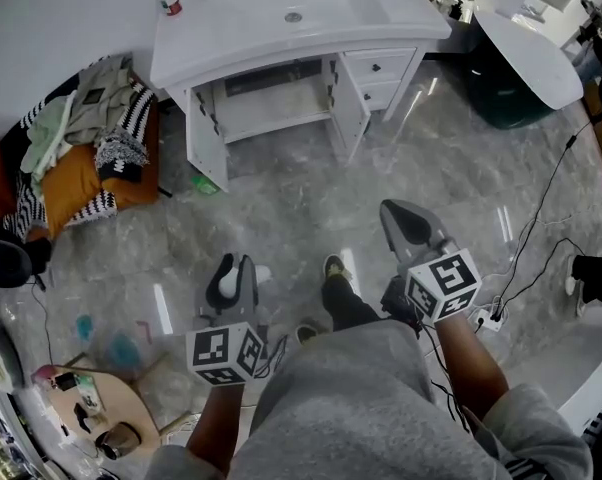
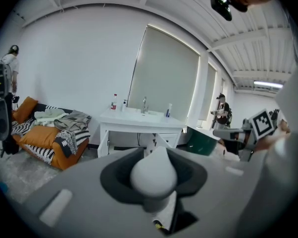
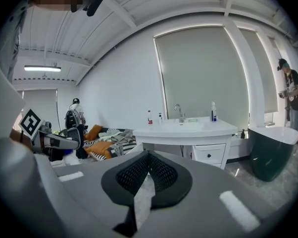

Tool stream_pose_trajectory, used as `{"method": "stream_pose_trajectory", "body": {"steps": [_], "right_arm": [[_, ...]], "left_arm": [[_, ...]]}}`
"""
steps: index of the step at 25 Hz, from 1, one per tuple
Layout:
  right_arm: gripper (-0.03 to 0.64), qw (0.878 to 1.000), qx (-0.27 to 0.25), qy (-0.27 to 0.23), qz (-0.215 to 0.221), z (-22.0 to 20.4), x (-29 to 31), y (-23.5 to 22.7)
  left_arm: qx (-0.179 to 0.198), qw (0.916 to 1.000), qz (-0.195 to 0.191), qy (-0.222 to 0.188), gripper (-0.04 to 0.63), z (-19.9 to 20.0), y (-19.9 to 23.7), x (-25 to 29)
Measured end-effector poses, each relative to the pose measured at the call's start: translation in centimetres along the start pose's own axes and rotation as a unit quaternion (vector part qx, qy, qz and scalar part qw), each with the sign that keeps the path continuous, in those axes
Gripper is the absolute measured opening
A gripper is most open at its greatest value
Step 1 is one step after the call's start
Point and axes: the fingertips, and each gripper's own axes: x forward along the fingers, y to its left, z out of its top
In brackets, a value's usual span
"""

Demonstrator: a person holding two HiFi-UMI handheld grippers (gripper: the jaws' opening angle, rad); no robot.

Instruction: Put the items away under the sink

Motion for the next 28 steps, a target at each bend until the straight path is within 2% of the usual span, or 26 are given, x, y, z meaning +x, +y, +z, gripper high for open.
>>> {"method": "stream_pose_trajectory", "body": {"steps": [14,28], "right_arm": [[-0.002,1.0,0.013,0.006,0.023,1.4,4.4,-3.9],[-0.002,0.998,0.024,-0.01,0.055,2.8,7.8,-6.7]], "left_arm": [[-0.002,0.9998,0.01,0.014,0.117,2.3,-1.4,5.8],[-0.01,0.9992,0.038,-0.001,0.117,4.5,-2.8,10.1]]}}
